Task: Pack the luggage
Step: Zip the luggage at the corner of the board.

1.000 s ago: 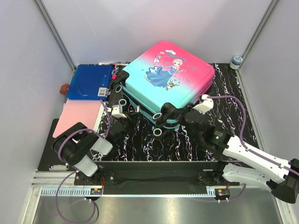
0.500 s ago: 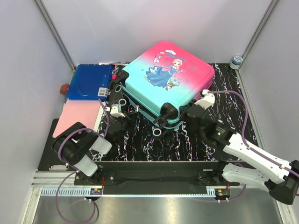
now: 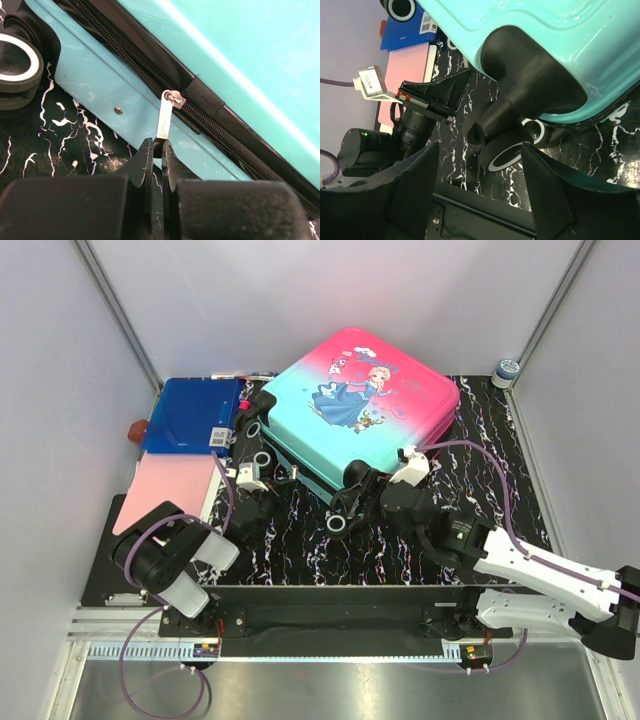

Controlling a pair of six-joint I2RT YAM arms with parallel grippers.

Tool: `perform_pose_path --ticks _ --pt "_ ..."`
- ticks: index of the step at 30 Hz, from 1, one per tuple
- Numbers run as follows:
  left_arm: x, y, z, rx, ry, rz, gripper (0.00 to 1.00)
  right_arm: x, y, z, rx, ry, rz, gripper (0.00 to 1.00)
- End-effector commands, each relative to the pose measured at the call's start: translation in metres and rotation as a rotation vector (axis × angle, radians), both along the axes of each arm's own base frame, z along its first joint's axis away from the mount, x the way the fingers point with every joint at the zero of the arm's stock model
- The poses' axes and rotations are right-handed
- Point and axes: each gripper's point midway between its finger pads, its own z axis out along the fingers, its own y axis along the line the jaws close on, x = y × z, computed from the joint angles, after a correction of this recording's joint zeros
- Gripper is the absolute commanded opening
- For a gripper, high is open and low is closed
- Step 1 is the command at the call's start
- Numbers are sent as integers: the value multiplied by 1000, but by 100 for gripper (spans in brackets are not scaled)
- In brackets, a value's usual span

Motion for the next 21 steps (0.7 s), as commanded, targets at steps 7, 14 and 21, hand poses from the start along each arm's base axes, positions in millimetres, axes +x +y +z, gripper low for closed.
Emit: perform_pose_path --ticks 7,14,21 --pt "17 9 63 -114 -207 56 0 10 -4 -22 47 87 -177 92" --pt "17 5 58 -123 -192 42 0 27 7 -27 67 107 -278 99" --pt "17 6 59 -126 -203 41 0 41 17 -23 76 91 -337 100"
